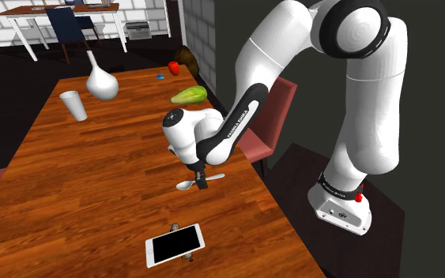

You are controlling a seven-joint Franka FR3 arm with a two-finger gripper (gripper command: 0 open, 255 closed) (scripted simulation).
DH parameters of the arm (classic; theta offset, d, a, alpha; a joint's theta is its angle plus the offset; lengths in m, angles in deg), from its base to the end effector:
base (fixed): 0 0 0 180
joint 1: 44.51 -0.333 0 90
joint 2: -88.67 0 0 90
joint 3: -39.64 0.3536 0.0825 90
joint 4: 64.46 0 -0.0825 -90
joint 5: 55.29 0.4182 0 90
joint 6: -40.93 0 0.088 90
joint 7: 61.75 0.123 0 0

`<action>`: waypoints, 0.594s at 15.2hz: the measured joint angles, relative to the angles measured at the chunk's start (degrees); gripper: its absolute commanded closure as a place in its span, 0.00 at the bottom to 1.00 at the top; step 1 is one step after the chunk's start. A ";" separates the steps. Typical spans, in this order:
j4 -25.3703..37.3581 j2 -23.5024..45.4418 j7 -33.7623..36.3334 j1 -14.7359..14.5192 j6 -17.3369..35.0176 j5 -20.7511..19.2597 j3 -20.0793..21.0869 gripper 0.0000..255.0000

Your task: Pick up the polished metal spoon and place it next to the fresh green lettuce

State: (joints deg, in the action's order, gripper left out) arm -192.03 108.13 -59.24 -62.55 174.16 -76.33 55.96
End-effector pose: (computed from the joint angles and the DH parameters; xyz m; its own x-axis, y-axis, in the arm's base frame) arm 0.4593 0.3060 0.2002 0.6660 0.7120 -0.2223 0.7435 -0.6577 0.1208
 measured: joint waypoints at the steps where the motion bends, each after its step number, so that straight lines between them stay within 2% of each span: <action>1: -0.01 0.04 0.02 0.00 0.06 -0.04 -0.02 0.00; 4: -0.01 0.10 0.04 0.00 0.12 -0.07 -0.04 0.00; 5: -0.01 0.10 0.04 0.00 0.12 -0.07 -0.04 1.00; 9: -0.01 0.10 0.04 0.00 0.12 -0.07 -0.04 1.00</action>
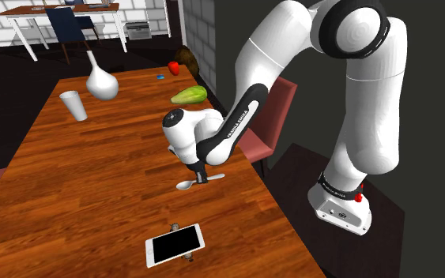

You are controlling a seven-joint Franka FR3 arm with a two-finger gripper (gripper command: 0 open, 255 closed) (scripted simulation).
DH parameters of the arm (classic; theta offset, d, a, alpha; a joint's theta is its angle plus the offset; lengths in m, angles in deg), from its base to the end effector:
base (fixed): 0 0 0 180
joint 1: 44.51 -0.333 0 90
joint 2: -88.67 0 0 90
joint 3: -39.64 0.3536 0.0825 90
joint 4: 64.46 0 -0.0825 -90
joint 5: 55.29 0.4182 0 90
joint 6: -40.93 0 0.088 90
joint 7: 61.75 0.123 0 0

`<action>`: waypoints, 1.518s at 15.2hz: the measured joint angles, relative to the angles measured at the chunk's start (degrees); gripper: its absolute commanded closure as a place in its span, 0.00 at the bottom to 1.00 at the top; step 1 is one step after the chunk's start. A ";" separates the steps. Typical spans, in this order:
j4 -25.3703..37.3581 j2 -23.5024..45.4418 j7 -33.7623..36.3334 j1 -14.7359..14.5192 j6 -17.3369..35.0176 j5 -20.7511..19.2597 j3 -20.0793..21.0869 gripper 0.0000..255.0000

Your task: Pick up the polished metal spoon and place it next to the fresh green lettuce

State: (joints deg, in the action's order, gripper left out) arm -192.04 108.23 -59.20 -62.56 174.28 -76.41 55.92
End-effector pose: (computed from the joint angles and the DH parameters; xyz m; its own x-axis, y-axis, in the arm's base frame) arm 0.4594 0.3058 0.1993 0.6659 0.7122 -0.2220 0.7436 -0.6576 0.1209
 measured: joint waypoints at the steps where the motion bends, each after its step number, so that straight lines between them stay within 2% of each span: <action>1: 0.00 0.00 0.00 0.00 0.00 0.00 0.00 1.00; 8: -0.08 -0.94 -0.41 0.12 -0.77 0.56 0.28 1.00; 23: 1.24 -9.73 -5.26 1.24 -9.81 5.89 2.07 1.00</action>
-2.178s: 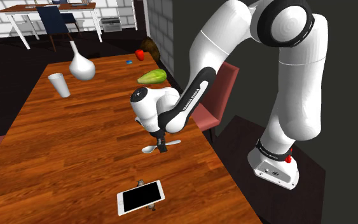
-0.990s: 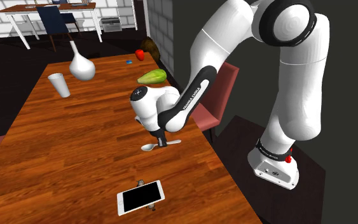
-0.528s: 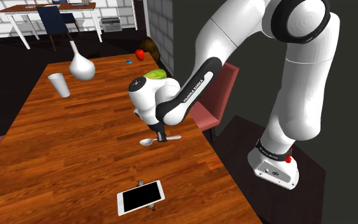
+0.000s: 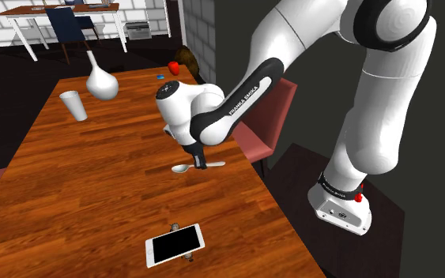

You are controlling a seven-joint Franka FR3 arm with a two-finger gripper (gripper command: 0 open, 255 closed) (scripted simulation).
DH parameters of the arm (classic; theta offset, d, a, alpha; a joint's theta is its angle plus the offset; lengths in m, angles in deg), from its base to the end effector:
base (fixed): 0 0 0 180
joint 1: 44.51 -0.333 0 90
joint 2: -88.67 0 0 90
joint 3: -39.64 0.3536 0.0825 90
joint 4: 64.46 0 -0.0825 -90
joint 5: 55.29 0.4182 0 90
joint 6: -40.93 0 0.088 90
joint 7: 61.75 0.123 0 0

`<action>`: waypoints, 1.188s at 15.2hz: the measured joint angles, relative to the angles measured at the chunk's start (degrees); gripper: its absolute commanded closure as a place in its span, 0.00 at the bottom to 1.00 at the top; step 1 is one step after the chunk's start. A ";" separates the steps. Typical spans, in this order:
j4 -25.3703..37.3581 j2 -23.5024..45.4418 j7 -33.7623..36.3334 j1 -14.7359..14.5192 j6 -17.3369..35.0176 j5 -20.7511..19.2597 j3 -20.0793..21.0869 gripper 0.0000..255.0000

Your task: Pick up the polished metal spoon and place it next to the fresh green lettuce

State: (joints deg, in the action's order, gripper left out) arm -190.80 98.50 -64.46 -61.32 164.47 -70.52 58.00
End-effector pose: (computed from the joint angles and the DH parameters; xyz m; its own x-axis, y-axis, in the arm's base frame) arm 0.4590 0.3060 0.2888 0.6660 0.7123 -0.2217 0.7436 -0.6576 0.1210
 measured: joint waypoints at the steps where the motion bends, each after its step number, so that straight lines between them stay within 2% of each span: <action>1: 0.10 -0.62 -0.32 0.05 -0.64 0.34 0.08 1.00; 18: 4.97 -7.87 -5.03 0.67 -11.74 4.16 0.30 1.00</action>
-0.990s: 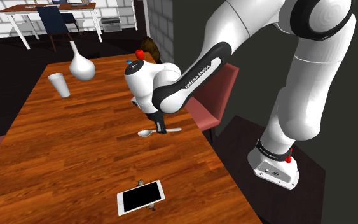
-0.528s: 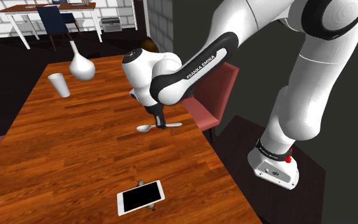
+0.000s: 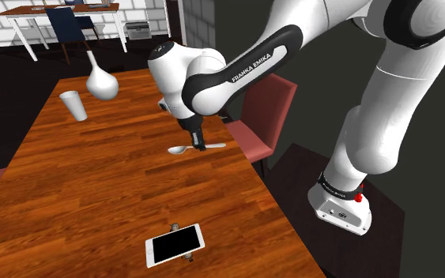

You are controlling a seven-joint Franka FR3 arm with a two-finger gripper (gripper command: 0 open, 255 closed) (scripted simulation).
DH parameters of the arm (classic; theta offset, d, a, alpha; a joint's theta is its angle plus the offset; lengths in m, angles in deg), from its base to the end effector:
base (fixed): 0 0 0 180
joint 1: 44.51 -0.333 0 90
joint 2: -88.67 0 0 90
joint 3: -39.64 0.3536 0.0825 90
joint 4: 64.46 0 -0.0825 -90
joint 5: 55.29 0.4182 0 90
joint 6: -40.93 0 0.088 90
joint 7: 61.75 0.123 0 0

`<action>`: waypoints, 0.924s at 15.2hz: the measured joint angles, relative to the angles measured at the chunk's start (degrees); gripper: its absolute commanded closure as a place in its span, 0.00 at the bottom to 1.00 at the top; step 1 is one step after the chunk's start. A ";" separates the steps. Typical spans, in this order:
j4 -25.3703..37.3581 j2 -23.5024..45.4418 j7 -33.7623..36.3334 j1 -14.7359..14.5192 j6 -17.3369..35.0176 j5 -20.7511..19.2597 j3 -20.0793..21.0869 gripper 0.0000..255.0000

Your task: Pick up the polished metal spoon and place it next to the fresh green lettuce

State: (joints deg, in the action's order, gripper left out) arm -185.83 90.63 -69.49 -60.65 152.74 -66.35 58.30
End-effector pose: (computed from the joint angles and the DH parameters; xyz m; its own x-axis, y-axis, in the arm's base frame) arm 0.4623 0.3015 0.3867 0.6659 0.7125 -0.2212 0.7437 -0.6574 0.1210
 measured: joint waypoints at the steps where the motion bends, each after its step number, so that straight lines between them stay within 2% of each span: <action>1: 0.11 -0.02 -1.01 0.58 0.03 -0.21 -0.55 1.00; 14: 8.64 6.90 -15.47 9.00 1.16 -4.23 -8.36 1.00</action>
State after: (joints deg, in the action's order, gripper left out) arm -177.19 97.53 -84.95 -51.65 153.90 -70.58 49.94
